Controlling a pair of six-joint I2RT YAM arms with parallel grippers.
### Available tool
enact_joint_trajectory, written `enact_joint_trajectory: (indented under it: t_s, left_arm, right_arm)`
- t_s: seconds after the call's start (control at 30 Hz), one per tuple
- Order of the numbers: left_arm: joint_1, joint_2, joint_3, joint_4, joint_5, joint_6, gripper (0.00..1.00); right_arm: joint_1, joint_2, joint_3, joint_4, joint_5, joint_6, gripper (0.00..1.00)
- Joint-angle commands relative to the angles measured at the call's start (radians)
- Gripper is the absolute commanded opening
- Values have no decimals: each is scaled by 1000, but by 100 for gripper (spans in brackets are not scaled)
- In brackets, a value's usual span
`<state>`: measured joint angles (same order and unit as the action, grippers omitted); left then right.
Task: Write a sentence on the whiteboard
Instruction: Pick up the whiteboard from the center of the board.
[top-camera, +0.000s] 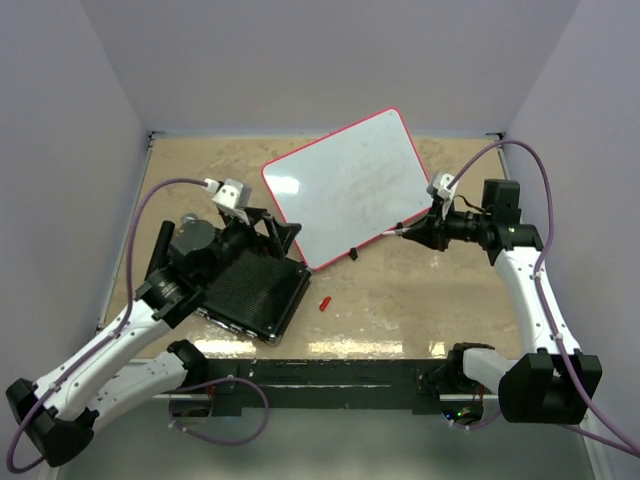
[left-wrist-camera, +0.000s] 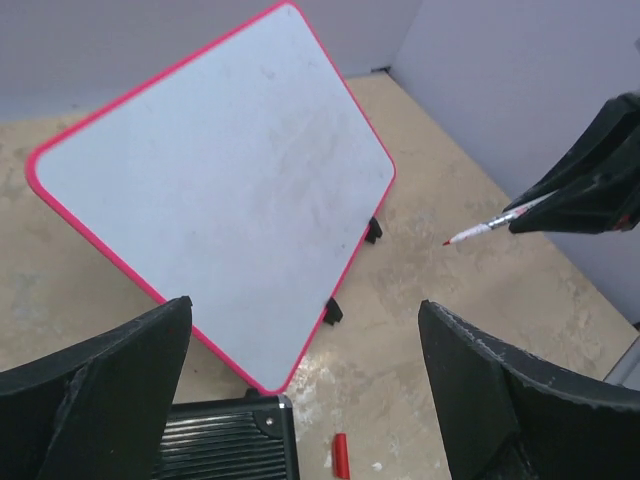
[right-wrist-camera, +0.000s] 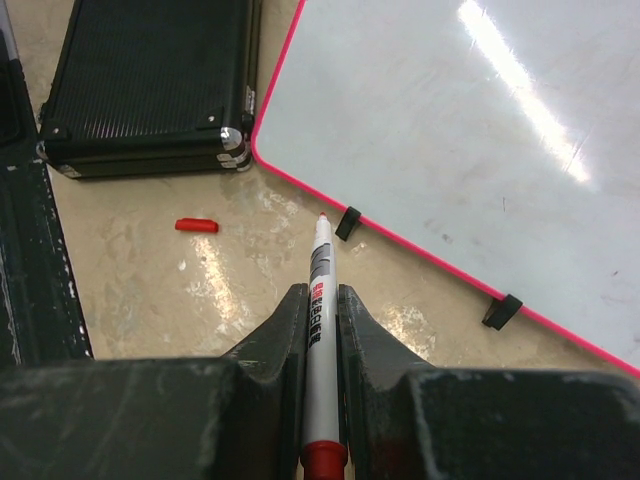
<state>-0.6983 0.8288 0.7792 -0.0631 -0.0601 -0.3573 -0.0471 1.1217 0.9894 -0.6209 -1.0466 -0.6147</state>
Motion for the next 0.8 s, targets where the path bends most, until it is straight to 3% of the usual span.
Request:
enact_joint_trajectory:
  t_s: [0.0, 0.33, 0.53, 0.63, 0.73, 0.77]
  left_arm:
    - [22, -54, 72, -161, -44, 99, 100]
    - [26, -103, -20, -149, -67, 116, 100]
    - [43, -82, -37, -130, -11, 123, 100]
    - [91, -65, -34, -109, 81, 126, 100]
    - [213, -30, -21, -103, 243, 135, 100]
    - [311, -22, -29, -90, 294, 130, 100]
  right_arm:
    - [-4, -25, -5, -2, -62, -52, 0]
    - [-3, 35, 138, -83, -6, -89, 0]
    - [21, 62, 156, 33, 14, 22, 0]
    - [39, 78, 166, 79, 29, 46, 0]
    - [90, 90, 192, 92, 75, 43, 0]
    - [108, 92, 201, 90, 85, 41, 0]
